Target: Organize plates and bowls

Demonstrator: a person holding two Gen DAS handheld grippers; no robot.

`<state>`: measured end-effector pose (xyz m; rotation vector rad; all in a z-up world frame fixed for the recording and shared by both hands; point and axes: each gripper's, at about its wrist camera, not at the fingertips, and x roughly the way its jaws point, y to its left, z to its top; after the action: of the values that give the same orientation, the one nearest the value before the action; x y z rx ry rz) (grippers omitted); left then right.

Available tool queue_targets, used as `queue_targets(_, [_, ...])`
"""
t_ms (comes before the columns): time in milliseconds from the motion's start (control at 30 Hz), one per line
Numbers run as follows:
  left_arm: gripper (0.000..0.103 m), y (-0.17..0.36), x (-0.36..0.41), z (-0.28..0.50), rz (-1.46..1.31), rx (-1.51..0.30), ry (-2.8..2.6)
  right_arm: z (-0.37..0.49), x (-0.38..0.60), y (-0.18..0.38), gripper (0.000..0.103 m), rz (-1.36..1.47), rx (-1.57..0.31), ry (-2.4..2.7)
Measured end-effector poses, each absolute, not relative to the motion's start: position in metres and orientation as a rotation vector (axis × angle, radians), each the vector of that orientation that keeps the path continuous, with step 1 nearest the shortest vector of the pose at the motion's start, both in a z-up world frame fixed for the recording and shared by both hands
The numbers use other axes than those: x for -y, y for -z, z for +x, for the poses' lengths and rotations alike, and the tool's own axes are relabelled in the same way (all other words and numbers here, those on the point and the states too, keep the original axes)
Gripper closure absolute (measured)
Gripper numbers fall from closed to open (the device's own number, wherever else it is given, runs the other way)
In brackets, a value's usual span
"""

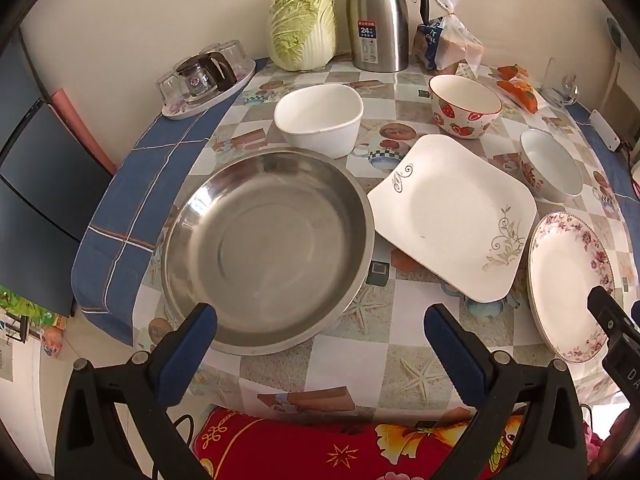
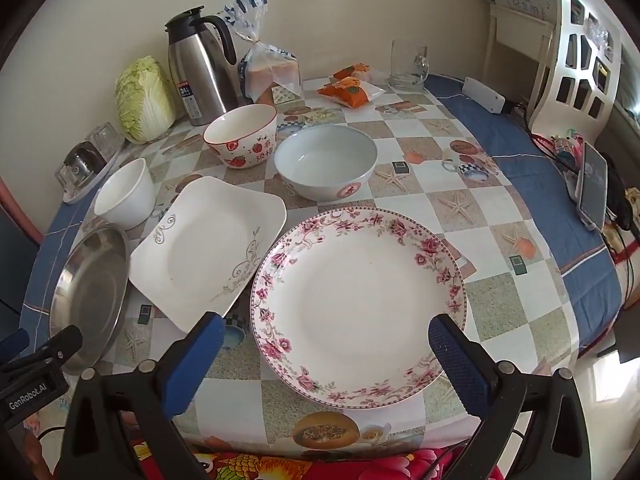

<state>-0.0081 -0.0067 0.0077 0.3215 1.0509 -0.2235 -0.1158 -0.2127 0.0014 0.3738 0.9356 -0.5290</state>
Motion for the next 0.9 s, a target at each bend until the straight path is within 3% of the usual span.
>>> queue_targets(900, [0.000,-0.0071,0.0126,-0.0087,0.349,-1.039,0.209,-0.1151,0.2109,-0.0015,0.000,0.365,-0.933,0.522])
